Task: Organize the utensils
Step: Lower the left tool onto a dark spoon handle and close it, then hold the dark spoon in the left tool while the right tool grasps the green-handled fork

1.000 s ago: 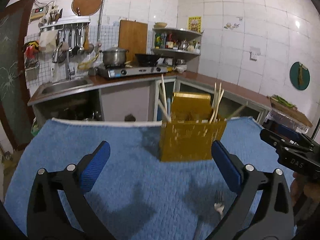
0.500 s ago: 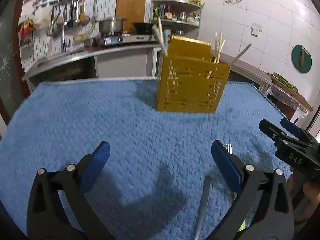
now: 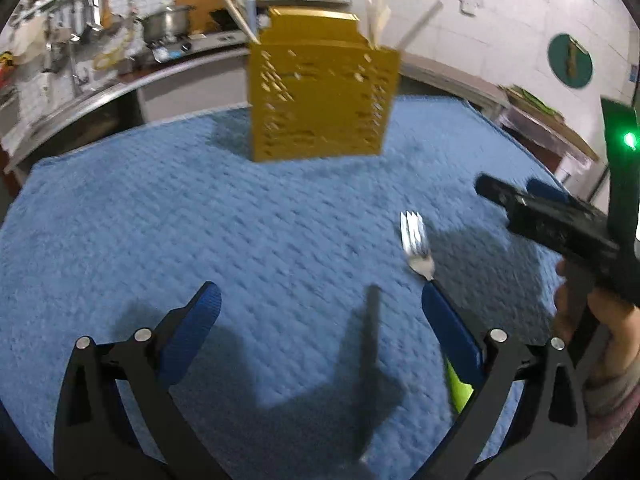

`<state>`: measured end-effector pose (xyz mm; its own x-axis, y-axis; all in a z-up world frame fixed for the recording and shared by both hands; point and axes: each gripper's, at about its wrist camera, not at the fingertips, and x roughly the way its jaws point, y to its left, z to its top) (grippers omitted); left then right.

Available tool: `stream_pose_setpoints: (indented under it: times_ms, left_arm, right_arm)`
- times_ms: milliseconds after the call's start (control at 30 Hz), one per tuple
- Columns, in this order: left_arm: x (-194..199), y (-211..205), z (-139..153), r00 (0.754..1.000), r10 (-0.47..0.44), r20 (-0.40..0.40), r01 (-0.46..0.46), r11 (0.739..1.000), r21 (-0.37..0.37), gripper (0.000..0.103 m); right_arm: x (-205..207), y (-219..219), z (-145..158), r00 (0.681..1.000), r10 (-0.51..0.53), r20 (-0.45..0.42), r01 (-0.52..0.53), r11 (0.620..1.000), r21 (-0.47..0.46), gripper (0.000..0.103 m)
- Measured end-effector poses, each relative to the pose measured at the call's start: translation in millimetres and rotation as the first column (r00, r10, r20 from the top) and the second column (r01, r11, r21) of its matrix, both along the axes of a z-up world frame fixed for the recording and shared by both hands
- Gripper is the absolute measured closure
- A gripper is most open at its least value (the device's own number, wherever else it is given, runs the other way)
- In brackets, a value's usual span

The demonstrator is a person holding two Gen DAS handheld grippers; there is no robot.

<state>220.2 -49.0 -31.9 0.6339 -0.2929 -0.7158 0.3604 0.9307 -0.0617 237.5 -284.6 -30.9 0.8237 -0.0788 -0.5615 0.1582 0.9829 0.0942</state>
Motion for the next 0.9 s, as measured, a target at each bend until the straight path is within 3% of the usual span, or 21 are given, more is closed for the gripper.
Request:
stream_pose_setpoints:
  times_ms: [33,200,267,500,700,800,900]
  left_arm:
    - [0,-3,-3,1.0,-0.011,-0.018,0.012,1.0,0.011,0.016]
    - [0,-14,-16,0.989,-0.079,-0.128,0.081,0.997,0.011,0.056]
    - [0,-19,-19,0.983,-0.1,-0.156,0.103,0.995,0.008,0.058]
    - [9,-29,-27,0.978,-0.09,-0.19,0.099,0.994,0.04,0.093]
    - [28,-21,-27,0.975,-0.049,-0.215,0.044,0.999,-0.027,0.096]
    - [34,-11,-21,0.985,0.018,-0.173,-0.021,1.0,-0.017,0.096]
    - [43,5,-19,0.983,0.065,-0.172,-0.072,0.997,-0.038,0.096]
  right_arm:
    - [0,0,0,1.0,-0.002,-0.001,0.002,1.0,-0.002,0.01]
    - [-1,3,2,1.0,-0.013,-0.015,0.013,1.0,-0.025,0.01]
    - [-3,3,4,1.0,-0.016,-0.021,0.015,0.999,-0.03,0.01]
    - [-2,13,7,0.998,-0.008,-0.068,0.005,0.999,-0.04,0.01]
    - [-2,33,-1,0.988,0.061,-0.142,-0.066,0.997,-0.027,0.01]
    - [-3,46,-5,0.979,0.103,-0.174,-0.107,0.994,-0.014,0.011]
    - [-1,62,-13,0.966,0.134,-0.221,-0.14,0.99,-0.011,0.024]
